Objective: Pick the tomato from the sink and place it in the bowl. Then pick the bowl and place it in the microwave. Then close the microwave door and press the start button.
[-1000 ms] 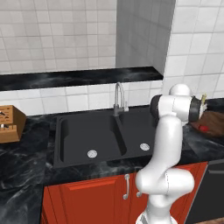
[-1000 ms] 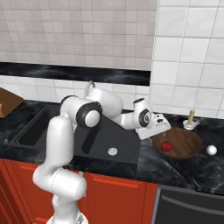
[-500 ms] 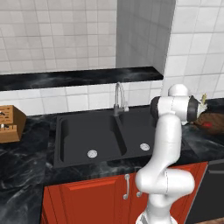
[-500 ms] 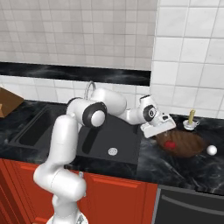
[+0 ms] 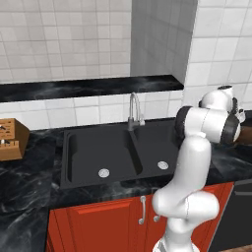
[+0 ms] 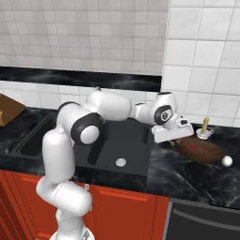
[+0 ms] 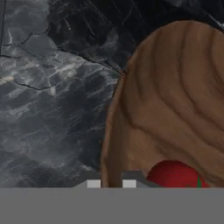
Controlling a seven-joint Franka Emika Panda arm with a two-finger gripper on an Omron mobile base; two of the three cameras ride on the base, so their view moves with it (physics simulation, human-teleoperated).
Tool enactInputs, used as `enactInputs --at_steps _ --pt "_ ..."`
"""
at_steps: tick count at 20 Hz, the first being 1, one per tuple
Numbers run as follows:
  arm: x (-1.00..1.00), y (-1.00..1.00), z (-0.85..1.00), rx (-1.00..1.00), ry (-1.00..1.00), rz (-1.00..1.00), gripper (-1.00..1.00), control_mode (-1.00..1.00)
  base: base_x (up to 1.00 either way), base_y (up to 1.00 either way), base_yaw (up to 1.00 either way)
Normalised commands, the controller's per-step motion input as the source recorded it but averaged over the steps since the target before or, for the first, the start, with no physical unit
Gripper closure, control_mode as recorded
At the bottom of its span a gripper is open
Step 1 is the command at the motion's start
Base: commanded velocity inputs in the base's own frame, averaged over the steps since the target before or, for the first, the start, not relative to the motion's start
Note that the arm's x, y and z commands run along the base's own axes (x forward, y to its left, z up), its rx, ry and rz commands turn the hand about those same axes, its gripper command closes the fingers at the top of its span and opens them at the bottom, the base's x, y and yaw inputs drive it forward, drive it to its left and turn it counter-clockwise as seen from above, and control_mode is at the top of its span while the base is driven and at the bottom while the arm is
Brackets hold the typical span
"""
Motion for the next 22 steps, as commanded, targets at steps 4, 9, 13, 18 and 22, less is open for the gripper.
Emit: enactInputs --at_steps 4,9,13,18,22 --pt "-0.96 0.54 1.0 0.04 -0.16 0.13 1.0 -1.0 0.0 0.0 0.0" --pt "-0.89 0.66 1.0 0.04 -0.1 0.18 1.0 -1.0 0.0 0.0 0.0" --pt "-0.93 0.57 1.0 0.07 -0.12 0.22 1.0 -1.0 0.0 0.0 0.0" --pt "-0.82 0.66 0.96 0.03 -0.16 0.27 1.0 -1.0 0.0 0.0 0.0" --pt "-0.46 0.78 0.95 0.0 -0.17 0.35 1.0 -1.0 0.0 0.0 0.0"
